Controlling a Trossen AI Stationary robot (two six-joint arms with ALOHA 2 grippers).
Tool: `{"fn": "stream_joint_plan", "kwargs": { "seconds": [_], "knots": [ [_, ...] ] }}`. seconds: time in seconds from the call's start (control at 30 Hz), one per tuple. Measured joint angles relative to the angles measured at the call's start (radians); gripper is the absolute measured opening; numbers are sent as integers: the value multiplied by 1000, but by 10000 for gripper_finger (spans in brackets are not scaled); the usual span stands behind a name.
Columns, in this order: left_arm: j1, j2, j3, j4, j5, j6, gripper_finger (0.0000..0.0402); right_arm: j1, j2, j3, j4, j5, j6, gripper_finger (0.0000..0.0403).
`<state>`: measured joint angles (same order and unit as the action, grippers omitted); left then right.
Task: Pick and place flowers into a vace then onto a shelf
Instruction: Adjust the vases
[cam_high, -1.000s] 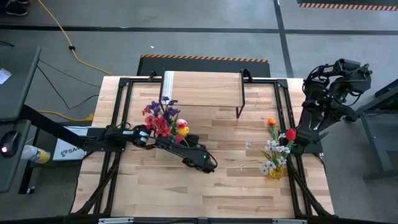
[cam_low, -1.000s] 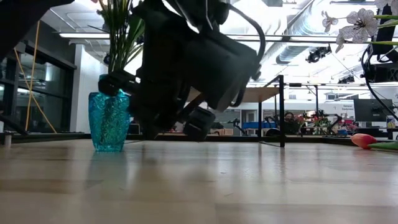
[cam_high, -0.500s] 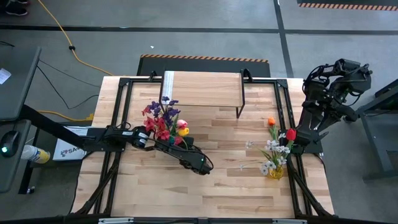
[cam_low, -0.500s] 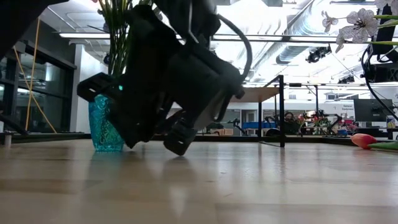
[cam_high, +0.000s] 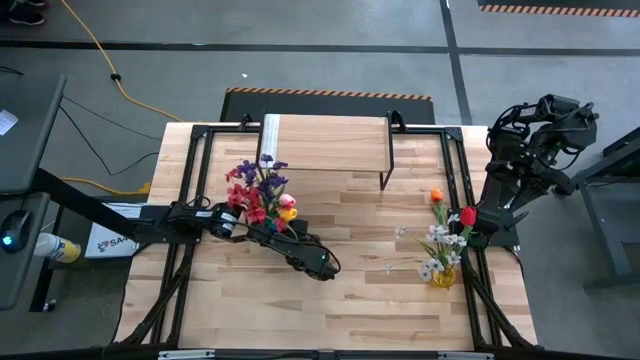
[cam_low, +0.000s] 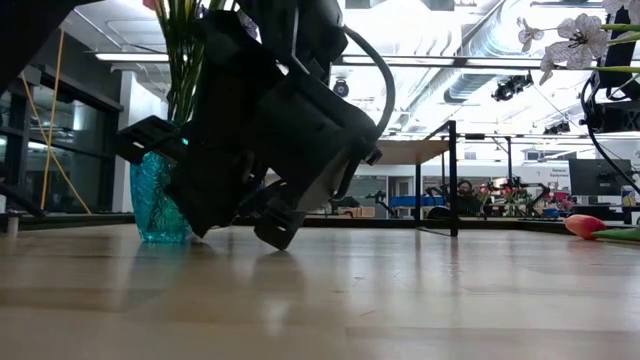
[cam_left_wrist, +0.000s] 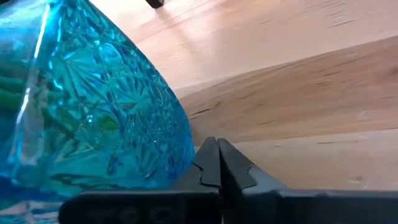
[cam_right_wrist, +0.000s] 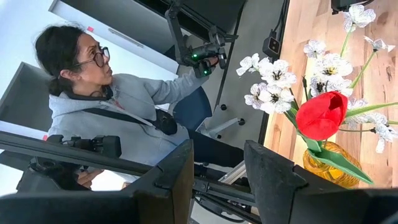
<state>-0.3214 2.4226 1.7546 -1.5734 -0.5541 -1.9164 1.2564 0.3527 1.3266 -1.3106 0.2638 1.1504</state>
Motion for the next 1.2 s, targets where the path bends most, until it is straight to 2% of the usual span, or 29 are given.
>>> {"fn": "stream_joint_plan", "kwargs": {
  "seconds": [0.07,0.17,0.3,0.4,0.57,0.67,0.73,0.87,0.97,1.07,1.2],
  "knots": [
    [0,0,0,0,0,1,23,0,0,0,0,0,0,133],
    [0,1,-7,4,14,-5,47,0,0,0,0,0,1,133],
    [-2,0,-43,6,74,-53,68,0,0,0,0,0,1,133],
    [-14,0,-47,-1,85,-67,60,0,0,0,0,0,1,133],
    [-30,1,-51,-3,76,-68,24,0,0,0,0,4,1,133],
    [-34,0,-64,0,67,-69,21,0,0,0,0,16,1,133],
    [-34,-1,-75,9,72,-80,26,0,0,0,0,16,1,133],
    [-33,-3,-98,3,91,-98,73,0,0,0,-1,16,1,133],
    [-34,-4,-117,3,108,-124,93,0,0,0,-1,16,1,133],
    [-40,-5,-127,3,115,-137,93,0,0,0,-1,16,1,133],
    [-42,-5,-129,0,112,-138,74,0,0,0,-1,16,1,133]
  ]
}}
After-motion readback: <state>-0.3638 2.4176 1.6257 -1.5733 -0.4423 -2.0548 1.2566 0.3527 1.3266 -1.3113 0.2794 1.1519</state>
